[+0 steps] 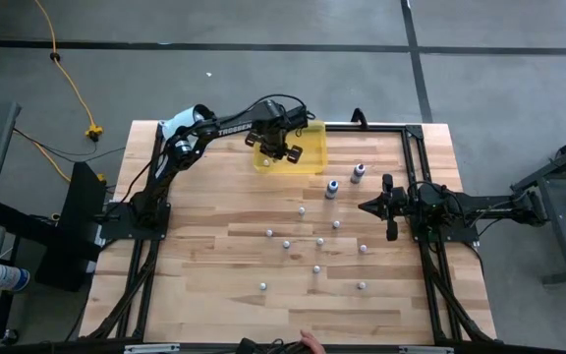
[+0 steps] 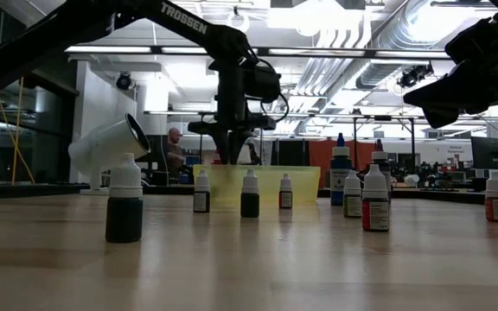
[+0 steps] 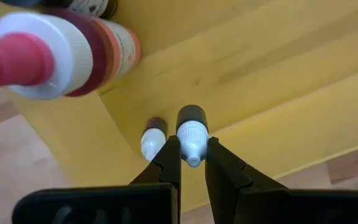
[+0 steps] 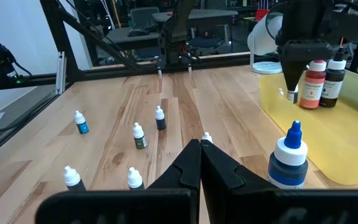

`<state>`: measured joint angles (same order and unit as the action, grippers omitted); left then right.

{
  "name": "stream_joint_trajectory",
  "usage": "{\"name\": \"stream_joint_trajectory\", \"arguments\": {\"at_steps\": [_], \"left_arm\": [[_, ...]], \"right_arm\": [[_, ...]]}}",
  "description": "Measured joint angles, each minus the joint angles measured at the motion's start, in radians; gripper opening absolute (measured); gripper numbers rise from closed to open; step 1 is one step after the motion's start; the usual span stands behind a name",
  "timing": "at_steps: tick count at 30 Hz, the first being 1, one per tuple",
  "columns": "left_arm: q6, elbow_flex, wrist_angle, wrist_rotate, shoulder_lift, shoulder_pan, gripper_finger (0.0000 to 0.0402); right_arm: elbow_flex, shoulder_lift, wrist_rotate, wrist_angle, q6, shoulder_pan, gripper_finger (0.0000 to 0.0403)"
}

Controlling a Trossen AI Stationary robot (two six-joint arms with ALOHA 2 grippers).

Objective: Pick & Place food coloring
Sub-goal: Put the small black food coloring bottle into the yellow container

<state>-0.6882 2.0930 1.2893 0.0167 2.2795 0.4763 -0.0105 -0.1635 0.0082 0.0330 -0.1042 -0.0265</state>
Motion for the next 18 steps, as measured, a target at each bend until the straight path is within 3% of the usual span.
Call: {"name": "stream_joint_trajectory", "arguments": {"at_steps": [13,18], "left_arm": [[0.002,0.000,-0.006,-0.056,0.045,-0.006,0.0031],[0.004,-0.001,-0.011,-0.045,0.054,-0.005,0.0052]], "right_arm": [[0.000,0.000,0.000,0.000,0.000,0.000,0.0000],[0.000,0.000,0.000,0.000,0.000,0.000,0.0000]]}}
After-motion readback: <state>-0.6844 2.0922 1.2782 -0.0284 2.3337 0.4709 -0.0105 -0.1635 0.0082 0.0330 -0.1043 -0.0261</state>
